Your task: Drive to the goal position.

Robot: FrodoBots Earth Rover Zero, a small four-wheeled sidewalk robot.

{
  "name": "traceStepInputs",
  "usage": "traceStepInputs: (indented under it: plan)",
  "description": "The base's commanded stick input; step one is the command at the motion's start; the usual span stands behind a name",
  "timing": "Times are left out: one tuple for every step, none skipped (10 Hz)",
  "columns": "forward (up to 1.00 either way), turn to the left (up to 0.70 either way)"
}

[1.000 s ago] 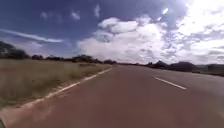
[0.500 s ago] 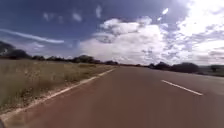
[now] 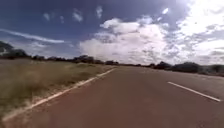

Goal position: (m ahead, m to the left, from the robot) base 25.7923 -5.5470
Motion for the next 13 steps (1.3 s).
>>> traceStepInputs:
  plan:
    - [1.0,0.0]
    - [1.0,0.0]
    - [1.0,0.0]
    - [1.0,0.0]
    - [1.0,0.0]
    - [1.0,0.0]
    - [1.0,0.0]
    - [1.0,0.0]
    - [1.0,0.0]
    - [1.0,0.0]
    - [1.0,0.0]
    - [1.0,0.0]
    - [1.0,0.0]
